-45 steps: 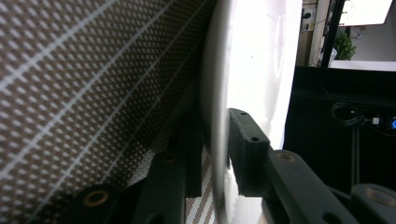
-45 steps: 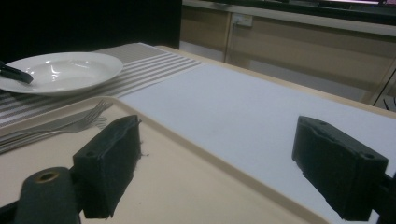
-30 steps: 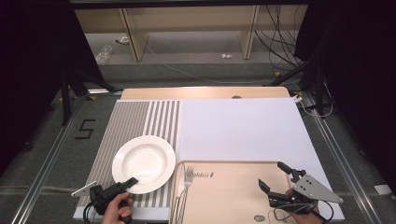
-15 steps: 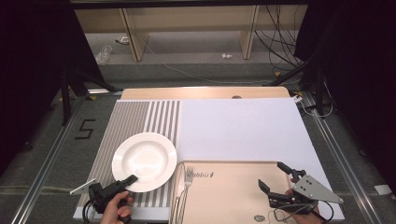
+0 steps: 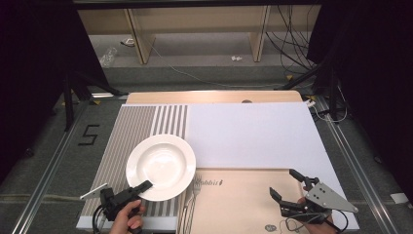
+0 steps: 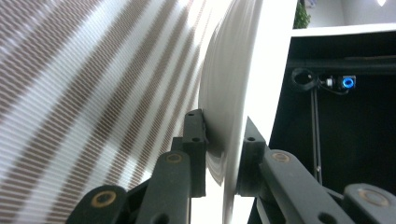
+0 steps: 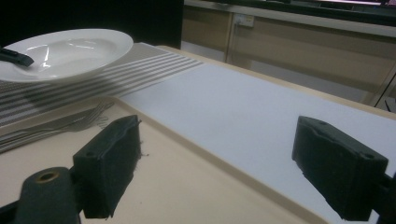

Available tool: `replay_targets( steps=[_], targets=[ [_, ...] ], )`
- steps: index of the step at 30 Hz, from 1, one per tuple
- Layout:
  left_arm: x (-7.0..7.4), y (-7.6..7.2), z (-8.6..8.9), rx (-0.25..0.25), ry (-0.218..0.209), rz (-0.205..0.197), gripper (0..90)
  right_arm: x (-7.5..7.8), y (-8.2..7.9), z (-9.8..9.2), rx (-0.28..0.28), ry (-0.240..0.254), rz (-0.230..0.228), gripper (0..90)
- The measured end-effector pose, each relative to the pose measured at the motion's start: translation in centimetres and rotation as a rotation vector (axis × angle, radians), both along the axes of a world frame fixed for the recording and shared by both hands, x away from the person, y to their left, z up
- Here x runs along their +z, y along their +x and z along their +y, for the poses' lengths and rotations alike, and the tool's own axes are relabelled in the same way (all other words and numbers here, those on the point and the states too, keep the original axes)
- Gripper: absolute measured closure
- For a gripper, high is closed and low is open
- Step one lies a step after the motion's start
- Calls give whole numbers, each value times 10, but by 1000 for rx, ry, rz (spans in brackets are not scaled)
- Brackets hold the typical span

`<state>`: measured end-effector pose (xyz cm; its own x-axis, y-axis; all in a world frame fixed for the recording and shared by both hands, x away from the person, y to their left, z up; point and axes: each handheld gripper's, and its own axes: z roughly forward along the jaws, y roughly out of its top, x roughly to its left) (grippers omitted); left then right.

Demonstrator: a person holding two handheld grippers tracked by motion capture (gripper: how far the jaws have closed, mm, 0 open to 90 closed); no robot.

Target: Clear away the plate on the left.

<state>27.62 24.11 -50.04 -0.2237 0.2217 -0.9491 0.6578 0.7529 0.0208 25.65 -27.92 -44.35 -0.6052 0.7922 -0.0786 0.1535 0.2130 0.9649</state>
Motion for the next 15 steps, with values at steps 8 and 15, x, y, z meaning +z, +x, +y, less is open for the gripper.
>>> replay_targets(
  steps=[8, 15],
  targets=[
    [5, 1, -17, -74, 4, -21, 777, 0, 0, 0, 0, 4, 0, 164],
    [8, 2, -33, -132, 5, -38, 777, 0, 0, -1, -3, 8, 1, 164]
  ],
)
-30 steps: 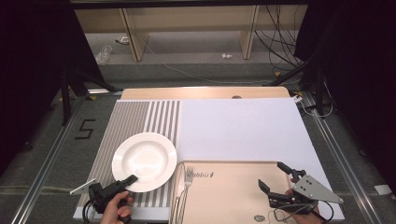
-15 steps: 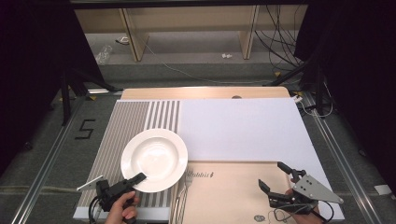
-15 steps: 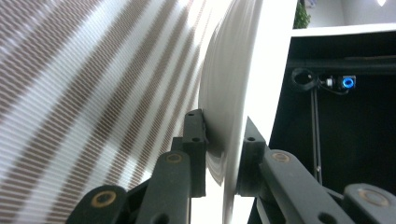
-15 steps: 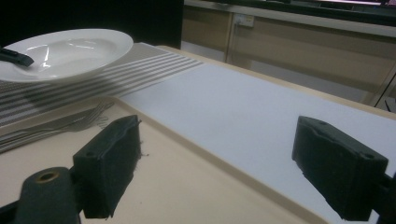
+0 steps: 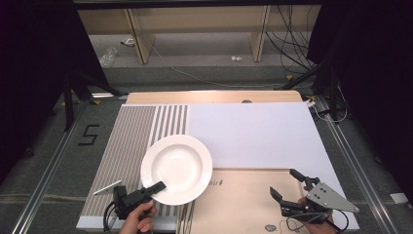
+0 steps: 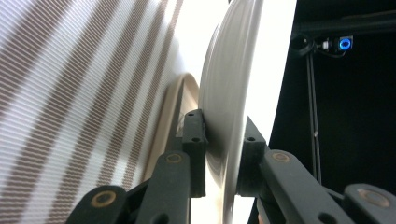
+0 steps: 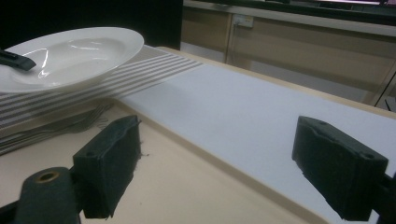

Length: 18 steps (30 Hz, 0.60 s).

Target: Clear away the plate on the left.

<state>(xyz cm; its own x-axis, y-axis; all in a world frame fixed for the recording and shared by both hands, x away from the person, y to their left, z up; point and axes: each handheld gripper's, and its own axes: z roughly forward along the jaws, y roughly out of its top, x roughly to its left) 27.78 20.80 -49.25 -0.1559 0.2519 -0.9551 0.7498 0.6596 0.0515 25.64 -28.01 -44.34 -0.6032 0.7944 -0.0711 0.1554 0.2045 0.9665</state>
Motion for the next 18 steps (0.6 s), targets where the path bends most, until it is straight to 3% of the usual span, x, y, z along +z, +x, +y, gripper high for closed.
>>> replay_targets(
  steps=[18],
  targets=[
    [2, 0, -42, -153, 27, -6, 778, 0, 0, -2, -6, 9, 5, 164]
  ],
)
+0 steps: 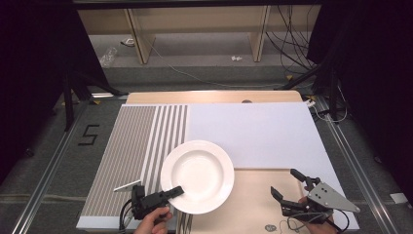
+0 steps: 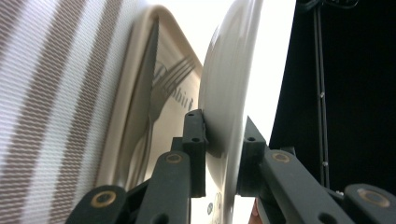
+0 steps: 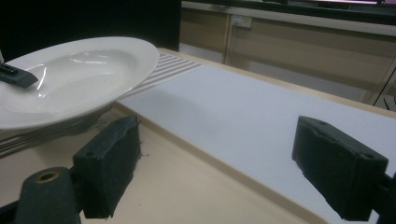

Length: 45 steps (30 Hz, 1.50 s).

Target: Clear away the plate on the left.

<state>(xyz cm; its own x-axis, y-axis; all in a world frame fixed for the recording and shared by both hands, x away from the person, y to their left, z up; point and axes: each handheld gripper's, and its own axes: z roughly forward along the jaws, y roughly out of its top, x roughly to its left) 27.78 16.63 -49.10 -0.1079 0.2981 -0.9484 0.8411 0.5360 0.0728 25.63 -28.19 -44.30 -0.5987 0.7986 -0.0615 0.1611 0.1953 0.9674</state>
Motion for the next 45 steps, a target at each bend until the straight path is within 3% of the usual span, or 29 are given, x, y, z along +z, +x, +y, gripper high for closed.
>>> replay_targets(
  steps=[23, 36, 45],
  targets=[
    [-9, 0, -55, -178, 32, 27, 775, 1, 0, -1, -12, 10, -6, 164],
    [-16, -5, -82, -258, 51, 50, 772, 1, 0, -2, -10, 15, -14, 164],
    [-20, -6, -91, -291, 61, 63, 770, 1, -1, -2, -7, 15, -11, 165]
  ],
)
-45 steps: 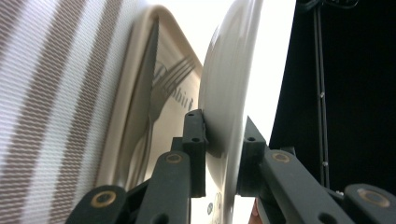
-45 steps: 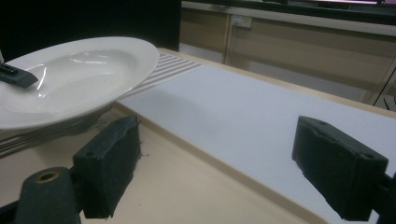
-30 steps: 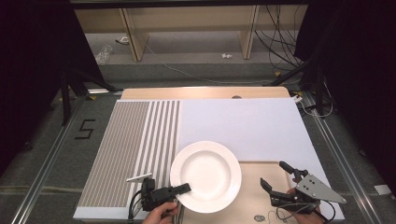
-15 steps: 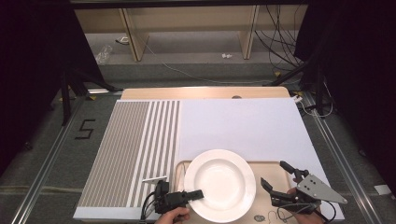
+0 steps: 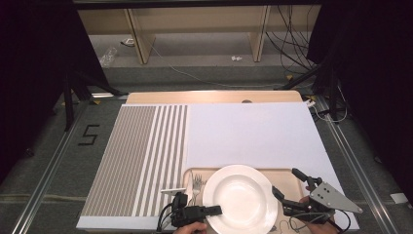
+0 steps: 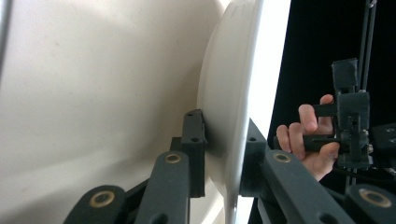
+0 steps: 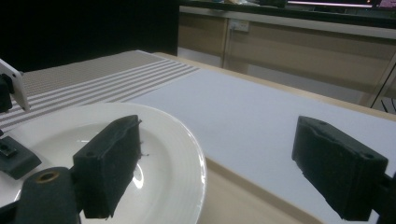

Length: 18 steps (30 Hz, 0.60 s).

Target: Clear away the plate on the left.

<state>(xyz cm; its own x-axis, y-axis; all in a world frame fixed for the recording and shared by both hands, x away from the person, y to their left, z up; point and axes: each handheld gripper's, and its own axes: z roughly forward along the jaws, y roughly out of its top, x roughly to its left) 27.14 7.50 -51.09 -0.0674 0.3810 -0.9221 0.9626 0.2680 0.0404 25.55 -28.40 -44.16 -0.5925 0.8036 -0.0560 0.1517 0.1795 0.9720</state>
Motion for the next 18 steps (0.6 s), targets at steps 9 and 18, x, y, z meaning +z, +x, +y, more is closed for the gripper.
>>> replay_targets(
  steps=[9, 18],
  targets=[
    [-3, 0, -3, -9, 3, 11, 768, 0, 0, 0, 2, -2, 1, 164],
    [-8, -2, -8, -31, -1, 31, 764, 0, 0, 0, 4, -3, 1, 165]
  ],
)
